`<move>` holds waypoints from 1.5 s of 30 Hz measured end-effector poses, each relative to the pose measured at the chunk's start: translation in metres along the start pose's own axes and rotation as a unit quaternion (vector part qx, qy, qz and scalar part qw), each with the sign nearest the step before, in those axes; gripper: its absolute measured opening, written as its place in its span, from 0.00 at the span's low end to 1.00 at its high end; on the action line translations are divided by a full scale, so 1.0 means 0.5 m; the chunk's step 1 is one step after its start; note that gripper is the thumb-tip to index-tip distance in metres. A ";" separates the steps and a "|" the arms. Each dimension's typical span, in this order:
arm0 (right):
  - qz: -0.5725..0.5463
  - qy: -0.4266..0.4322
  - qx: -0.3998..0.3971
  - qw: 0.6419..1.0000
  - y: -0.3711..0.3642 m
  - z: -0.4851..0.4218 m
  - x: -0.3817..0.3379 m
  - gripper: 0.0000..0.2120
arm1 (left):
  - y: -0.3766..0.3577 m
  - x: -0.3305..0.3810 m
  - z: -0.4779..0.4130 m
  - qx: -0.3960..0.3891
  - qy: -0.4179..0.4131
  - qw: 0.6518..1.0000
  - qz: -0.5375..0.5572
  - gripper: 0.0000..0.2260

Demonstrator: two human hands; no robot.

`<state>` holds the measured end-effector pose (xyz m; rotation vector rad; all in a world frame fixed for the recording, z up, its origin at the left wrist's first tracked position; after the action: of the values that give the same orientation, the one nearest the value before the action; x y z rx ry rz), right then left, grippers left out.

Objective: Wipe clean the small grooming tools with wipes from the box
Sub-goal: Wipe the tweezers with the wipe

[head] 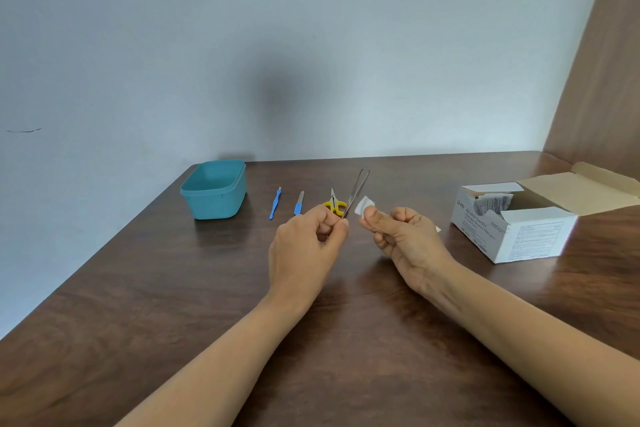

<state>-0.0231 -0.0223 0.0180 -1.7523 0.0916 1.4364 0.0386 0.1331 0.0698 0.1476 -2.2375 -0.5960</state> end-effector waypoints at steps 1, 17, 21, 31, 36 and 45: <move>0.000 -0.001 0.000 1.000 0.000 0.000 0.000 0.19 | 0.000 0.002 0.001 0.000 -0.003 1.000 -0.003 0.09; 0.011 -0.003 -0.021 1.000 -0.010 0.001 0.002 0.20 | -0.014 0.016 0.005 -0.033 -0.046 0.994 -0.092 0.06; 0.042 0.026 -0.021 0.999 -0.008 0.001 -0.004 0.22 | -0.020 0.034 0.008 -0.037 -0.090 0.987 -0.126 0.06; 0.061 0.048 0.038 0.996 0.020 -0.014 -0.014 0.24 | -0.036 0.040 0.009 -0.066 -0.107 0.981 -0.147 0.04; 0.052 0.034 0.061 0.996 0.034 -0.027 -0.013 0.23 | -0.035 0.036 0.008 -0.072 -0.091 0.984 -0.132 0.04; -0.060 0.017 0.109 0.992 0.075 -0.049 -0.030 0.20 | -0.030 0.034 0.008 -0.085 -0.074 0.986 -0.125 0.06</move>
<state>-0.0294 -0.0684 0.0097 -1.5759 0.1524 1.2606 0.0230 0.1165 0.0721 0.3088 -2.3143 -0.9580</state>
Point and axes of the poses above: each hand's wrist, its own z-axis away from the middle knuckle, its own y-axis out of the back of the hand, x = y × z, the point moved 9 cm from there along -z, towards the middle knuckle
